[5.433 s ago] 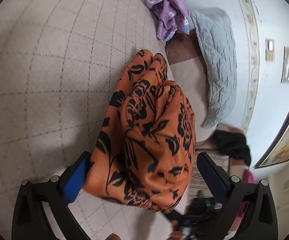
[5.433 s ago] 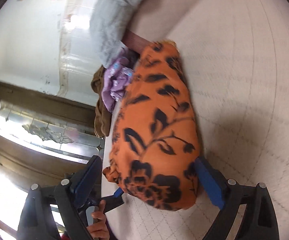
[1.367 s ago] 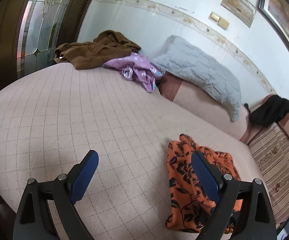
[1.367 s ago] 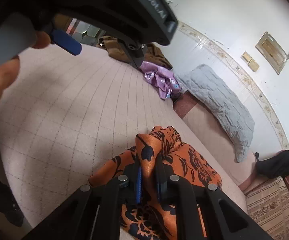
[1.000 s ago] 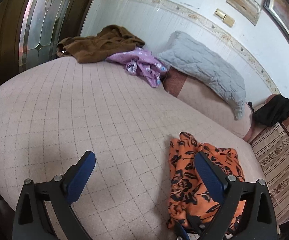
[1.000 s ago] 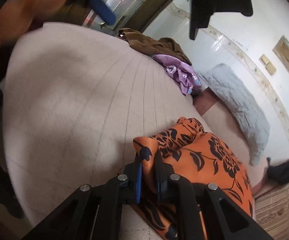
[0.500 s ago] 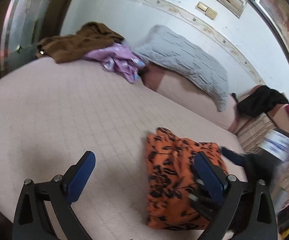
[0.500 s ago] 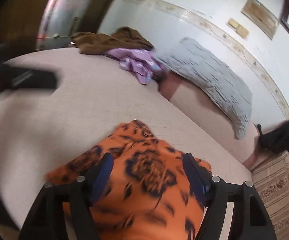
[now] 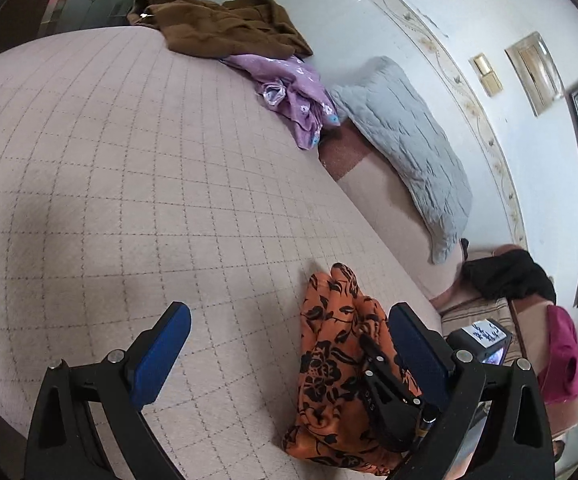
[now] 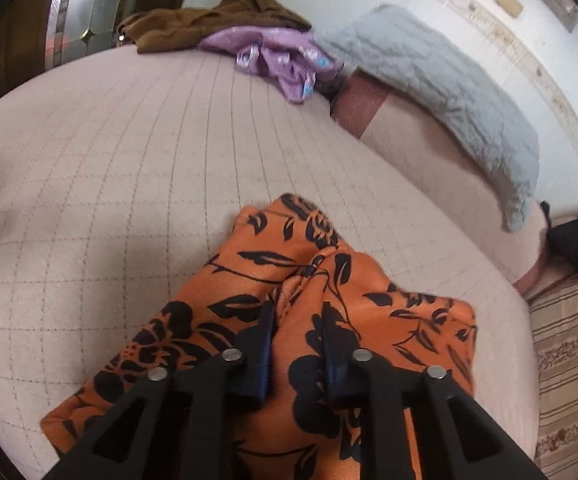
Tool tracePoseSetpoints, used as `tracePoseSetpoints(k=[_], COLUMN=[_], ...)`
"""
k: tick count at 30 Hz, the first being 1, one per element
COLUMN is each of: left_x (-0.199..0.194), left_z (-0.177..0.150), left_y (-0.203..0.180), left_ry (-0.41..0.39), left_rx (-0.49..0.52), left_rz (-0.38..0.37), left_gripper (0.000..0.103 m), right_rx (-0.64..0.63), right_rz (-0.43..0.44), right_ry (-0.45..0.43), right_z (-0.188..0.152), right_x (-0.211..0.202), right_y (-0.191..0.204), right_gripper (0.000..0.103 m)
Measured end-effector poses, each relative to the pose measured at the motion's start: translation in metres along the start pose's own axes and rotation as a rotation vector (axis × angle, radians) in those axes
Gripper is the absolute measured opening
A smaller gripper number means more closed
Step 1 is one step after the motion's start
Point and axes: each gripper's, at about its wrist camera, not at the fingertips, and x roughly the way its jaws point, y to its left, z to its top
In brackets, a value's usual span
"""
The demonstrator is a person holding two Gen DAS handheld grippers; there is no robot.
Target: Fold small clothes
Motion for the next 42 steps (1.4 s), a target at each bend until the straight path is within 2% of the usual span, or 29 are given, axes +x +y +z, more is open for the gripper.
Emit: tracePoseSetpoints(k=[4,10,13,15,18,19,20,21,22,23,25,27,29,31,33,35,37,39,42], left_x=[-0.002,-0.007,-0.006,-0.001,0.012,0.016,0.018,0.021,0.020,0.020,0.020,0.023,0.032,0.042,0.055,0.063,0.066,0.071,0.088], left_z=[0.001,0.002,0.001,0.000,-0.004,-0.006,-0.008,-0.010,-0.012,-0.012,-0.014,-0.019,-0.030,-0.043,-0.059,-0.075,-0.088,-0.098,-0.107], left_y=[-0.001,-0.002,-0.001,-0.002,-0.005,-0.007,-0.009,-0.011,-0.012,-0.013,-0.018,-0.026,-0.043,-0.056,-0.070,-0.084,-0.100,-0.111,-0.108], left_ry=[-0.010,-0.033,-0.035,-0.021,0.027,0.042,0.052,0.060,0.058,0.055,0.056,0.057,0.082,0.110,0.153,0.171,0.151,0.117,0.126], left_rx=[0.016,0.026,0.036,0.041,0.061,0.066,0.072,0.082,0.072,0.058,0.071,0.095,0.160,0.215,0.269,0.338,0.409,0.476,0.514], left_rz=[0.001,-0.009,0.002,0.007,0.020,0.021,0.020,0.015,-0.024,-0.053,-0.059,-0.065,-0.055,-0.037,-0.032,-0.015,0.001,0.057,0.223], left_gripper=[0.099,0.099,0.099,0.099,0.099,0.099,0.099,0.100,0.103,0.103,0.103,0.103,0.103,0.103,0.103,0.103,0.103,0.103,0.103], right_rx=[-0.050,-0.071,-0.103,-0.138,-0.101,-0.092,-0.082,-0.082,-0.081,-0.076,-0.054,0.017,0.110,0.242,0.392,0.525,0.658,0.731,0.718], right_rz=[-0.099,-0.121,-0.097,-0.074,0.001,0.012,0.023,0.037,0.068,0.086,0.083,0.083,0.068,0.068,0.084,0.136,0.243,0.296,0.258], right_ry=[-0.048,-0.140,-0.175,-0.161,-0.063,-0.061,-0.094,-0.113,-0.139,-0.174,-0.276,-0.342,-0.364,-0.341,-0.278,-0.243,-0.231,-0.238,-0.221], right_z=[-0.002,0.005,0.012,0.015,0.009,0.006,0.003,0.001,-0.001,-0.003,-0.011,-0.023,-0.037,-0.056,-0.079,-0.101,-0.127,-0.143,-0.148], right_x=[-0.010,-0.034,-0.044,-0.036,-0.006,-0.002,-0.007,-0.012,-0.020,-0.031,-0.062,-0.090,-0.104,-0.111,-0.109,-0.101,-0.094,-0.088,-0.075], right_y=[0.012,0.019,0.028,0.040,0.041,0.040,0.039,0.038,0.037,0.034,0.020,-0.004,-0.034,-0.071,-0.108,-0.135,-0.158,-0.168,-0.163], right_gripper=[0.017,0.016,0.016,0.016,0.018,0.020,0.028,0.040,0.055,0.083,0.085,0.085,0.085,0.085,0.085,0.085,0.085,0.085,0.085])
